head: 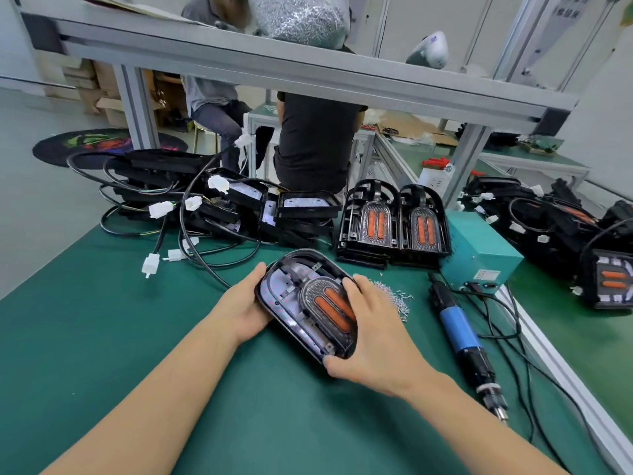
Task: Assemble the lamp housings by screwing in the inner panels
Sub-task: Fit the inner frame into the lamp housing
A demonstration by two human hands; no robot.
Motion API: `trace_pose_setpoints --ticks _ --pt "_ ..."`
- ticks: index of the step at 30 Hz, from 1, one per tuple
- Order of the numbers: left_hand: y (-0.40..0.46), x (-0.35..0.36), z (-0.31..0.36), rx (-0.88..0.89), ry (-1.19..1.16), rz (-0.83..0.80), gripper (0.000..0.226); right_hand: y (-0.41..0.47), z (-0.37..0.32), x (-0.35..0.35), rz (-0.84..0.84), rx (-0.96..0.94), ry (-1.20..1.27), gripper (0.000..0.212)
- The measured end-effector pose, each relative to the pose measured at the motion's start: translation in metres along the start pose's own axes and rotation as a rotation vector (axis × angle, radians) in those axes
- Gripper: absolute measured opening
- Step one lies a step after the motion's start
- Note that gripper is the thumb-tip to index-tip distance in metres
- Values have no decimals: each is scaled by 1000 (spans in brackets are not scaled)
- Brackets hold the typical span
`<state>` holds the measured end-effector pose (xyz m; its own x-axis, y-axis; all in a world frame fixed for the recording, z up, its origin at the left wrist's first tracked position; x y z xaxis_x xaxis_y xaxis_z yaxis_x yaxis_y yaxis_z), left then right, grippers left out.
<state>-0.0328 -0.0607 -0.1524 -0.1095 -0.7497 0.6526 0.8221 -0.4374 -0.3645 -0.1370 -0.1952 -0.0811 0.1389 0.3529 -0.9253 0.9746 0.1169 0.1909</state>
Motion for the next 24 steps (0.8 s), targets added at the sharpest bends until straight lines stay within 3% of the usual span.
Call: trace_pose_setpoints --ticks 9,14,18,20,24 --pt "-4 10 2 -1 135 -113 67 8 3 8 -127 22 -70 114" --pt "-2 1 6 57 254 46 36 3 8 15 -129 77 -3 122" --pt "-1 0 11 71 409 101 30 3 12 21 -139 74 -31 119" --pt "-2 -3 21 163 609 224 27 5 14 22 -162 74 -32 116" --pt "-10 6 45 438 1245 391 31 7 17 18 -192 43 42 99"
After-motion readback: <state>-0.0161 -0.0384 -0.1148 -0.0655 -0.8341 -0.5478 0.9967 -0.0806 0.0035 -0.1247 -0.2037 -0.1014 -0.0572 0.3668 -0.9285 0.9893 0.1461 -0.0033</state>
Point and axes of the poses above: each hand's wrist, its own y-axis towards the middle knuckle, its own x-axis out of the palm, z = x × y, the point moved 9 cm from there along y, towards the middle knuckle, and after that the axes turned 2 degrees about y, right-handed, at the moved point
